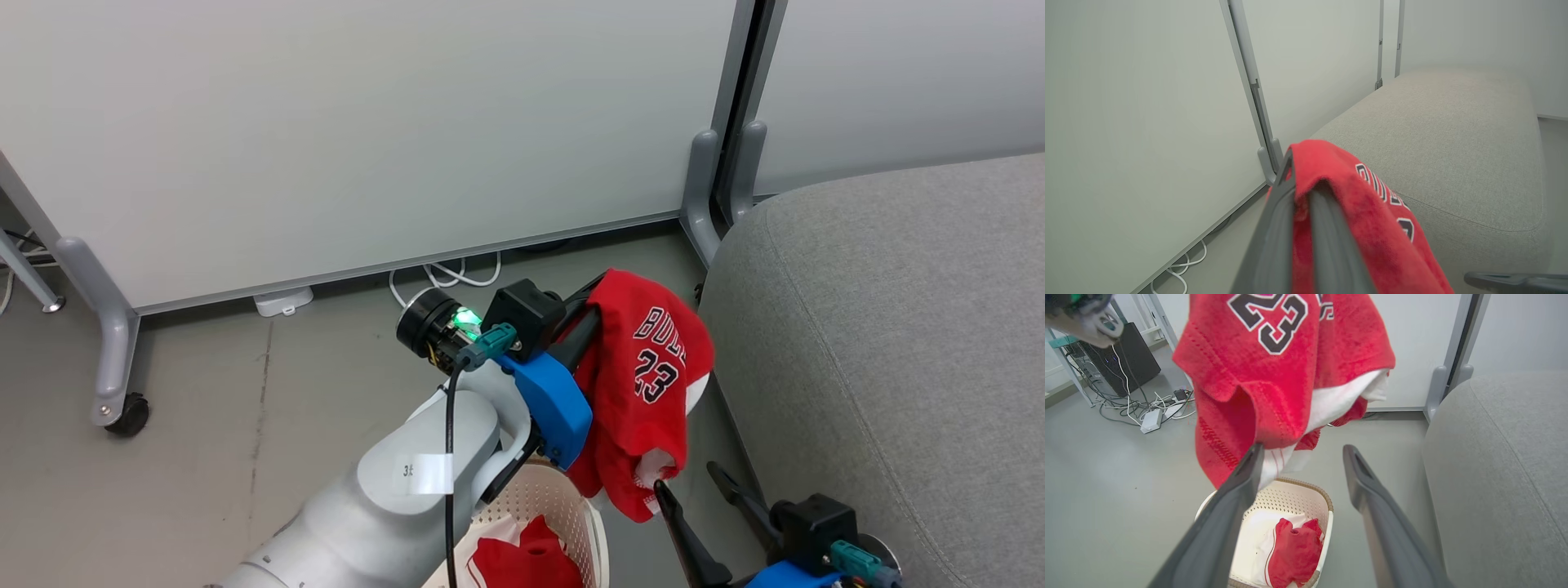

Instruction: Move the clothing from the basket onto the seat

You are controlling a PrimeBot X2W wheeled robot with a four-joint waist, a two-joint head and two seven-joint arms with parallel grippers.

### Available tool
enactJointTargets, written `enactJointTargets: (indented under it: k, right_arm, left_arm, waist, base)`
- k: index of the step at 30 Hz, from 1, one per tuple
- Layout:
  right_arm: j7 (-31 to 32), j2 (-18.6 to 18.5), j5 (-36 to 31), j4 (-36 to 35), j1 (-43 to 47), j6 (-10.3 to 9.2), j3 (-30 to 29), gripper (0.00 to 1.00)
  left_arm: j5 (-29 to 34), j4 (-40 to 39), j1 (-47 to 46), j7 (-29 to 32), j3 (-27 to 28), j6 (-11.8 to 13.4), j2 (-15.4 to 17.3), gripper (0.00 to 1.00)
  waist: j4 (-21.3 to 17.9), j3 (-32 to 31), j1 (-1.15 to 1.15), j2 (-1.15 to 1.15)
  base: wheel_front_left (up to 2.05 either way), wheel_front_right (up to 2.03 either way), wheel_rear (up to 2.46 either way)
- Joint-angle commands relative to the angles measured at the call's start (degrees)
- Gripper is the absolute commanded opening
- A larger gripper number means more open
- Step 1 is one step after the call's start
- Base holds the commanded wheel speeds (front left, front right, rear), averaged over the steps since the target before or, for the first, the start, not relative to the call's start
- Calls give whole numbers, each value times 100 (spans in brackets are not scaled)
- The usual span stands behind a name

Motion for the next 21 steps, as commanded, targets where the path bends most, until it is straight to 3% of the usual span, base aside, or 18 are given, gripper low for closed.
enactJointTargets:
  k: [1,9,21]
  right_arm:
    - [50,-23,33,-106,122,3,59,100]
    - [154,-22,-13,-285,103,3,20,100]
    - [131,-22,-176,258,-648,3,102,100]
  left_arm:
    - [-24,15,-17,-17,28,-16,2,0]
    - [-31,21,-16,-17,19,-22,2,0]
    - [-91,-60,-8,-17,-47,-36,3,0]
  waist:
    - [2,-3,-1,0]
    - [4,10,-1,0]
    - [56,20,-1,0]
  base:
    - [0,0,0]
    - [0,0,0]
    - [0,0,0]
